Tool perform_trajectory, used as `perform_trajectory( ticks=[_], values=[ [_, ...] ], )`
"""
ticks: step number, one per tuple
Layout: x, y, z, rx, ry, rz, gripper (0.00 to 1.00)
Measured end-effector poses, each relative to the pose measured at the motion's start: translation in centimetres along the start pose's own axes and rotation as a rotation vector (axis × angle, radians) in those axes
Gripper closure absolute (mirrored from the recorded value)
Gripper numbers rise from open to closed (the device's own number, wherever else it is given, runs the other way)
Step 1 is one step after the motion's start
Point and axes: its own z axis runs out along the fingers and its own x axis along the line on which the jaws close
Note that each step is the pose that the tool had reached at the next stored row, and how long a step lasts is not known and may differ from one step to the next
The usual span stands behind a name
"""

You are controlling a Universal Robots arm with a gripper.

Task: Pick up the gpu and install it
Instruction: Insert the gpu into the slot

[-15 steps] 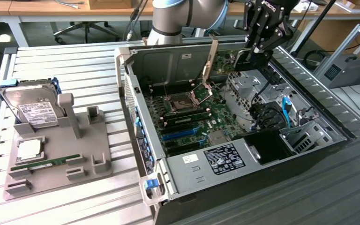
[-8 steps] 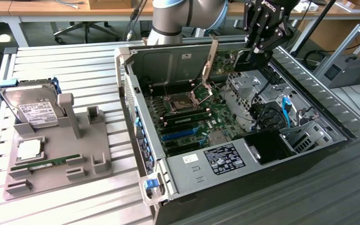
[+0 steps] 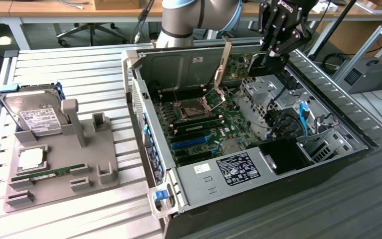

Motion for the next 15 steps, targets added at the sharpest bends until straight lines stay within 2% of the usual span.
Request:
perform_trajectory(
  ticks=[4,7,9,15],
  values=[
    [0.0,0.18,0.01,0.0,-0.0001,0.001,0.73],
    [0.0,0.79,0.02,0.0001,-0.0001,0.006,0.73],
    [0.1,1.26,0.04,0.0007,-0.0022,0.008,0.73],
    [0.1,1.93,0.05,0.0007,-0.0061,0.017,0.73]
  ],
)
